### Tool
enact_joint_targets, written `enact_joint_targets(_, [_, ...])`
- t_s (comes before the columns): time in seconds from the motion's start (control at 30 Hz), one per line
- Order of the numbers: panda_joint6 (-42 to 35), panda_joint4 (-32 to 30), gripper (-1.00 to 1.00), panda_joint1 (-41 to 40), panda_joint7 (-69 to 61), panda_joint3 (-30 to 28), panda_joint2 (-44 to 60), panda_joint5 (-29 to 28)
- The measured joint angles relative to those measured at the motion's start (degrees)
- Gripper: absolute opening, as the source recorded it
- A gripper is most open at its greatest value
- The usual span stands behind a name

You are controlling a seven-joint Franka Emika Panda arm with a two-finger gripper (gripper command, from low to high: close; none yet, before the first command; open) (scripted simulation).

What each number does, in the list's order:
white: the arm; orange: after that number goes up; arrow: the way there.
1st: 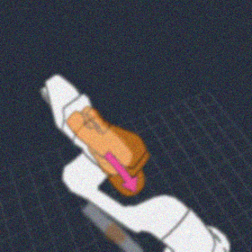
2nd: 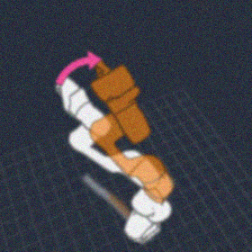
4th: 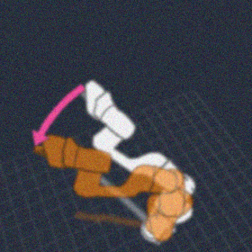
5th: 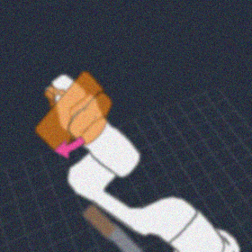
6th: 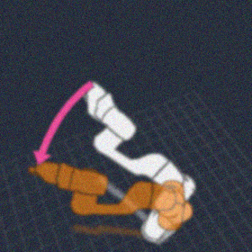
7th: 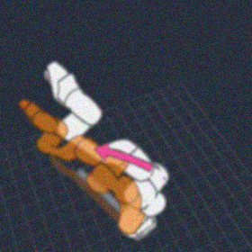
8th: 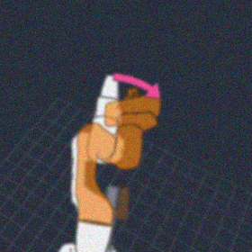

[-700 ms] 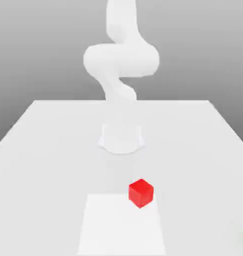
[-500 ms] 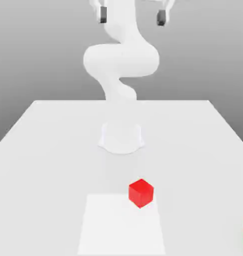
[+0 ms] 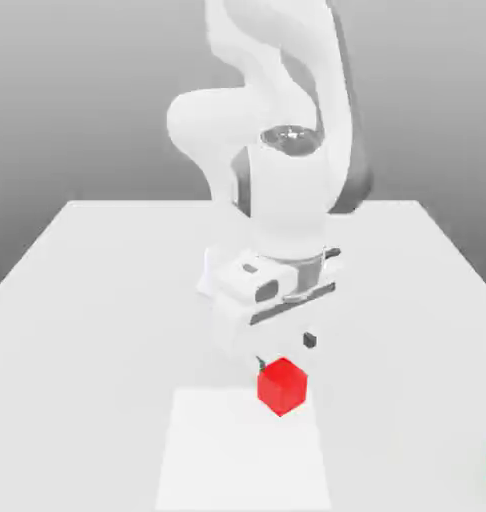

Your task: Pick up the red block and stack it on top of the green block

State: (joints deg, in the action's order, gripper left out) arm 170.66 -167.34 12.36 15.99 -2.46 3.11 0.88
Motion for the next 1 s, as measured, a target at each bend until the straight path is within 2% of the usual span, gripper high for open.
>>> enact_joint_targets(0.07, [3.7, 0.5, 0.00, -0.9, -0.7, 1.1, 4.4, 0.8])
enact_joint_targets(0.1, [5.3, 0.7, -1.00, -1.3, -0.8, 1.5, 6.2, 1.1])
enact_joint_targets(0.33, [5.5, 0.8, -1.00, -1.6, -0.7, 1.8, 6.5, 0.9])
enact_joint_targets(0.6, [-7.3, -1.2, -1.00, -1.7, 0.8, 1.4, -8.2, -1.2])
enact_joint_targets(1.0, [-19.1, 21.9, -1.00, 7.3, -1.4, 7.2, 3.1, -4.1])
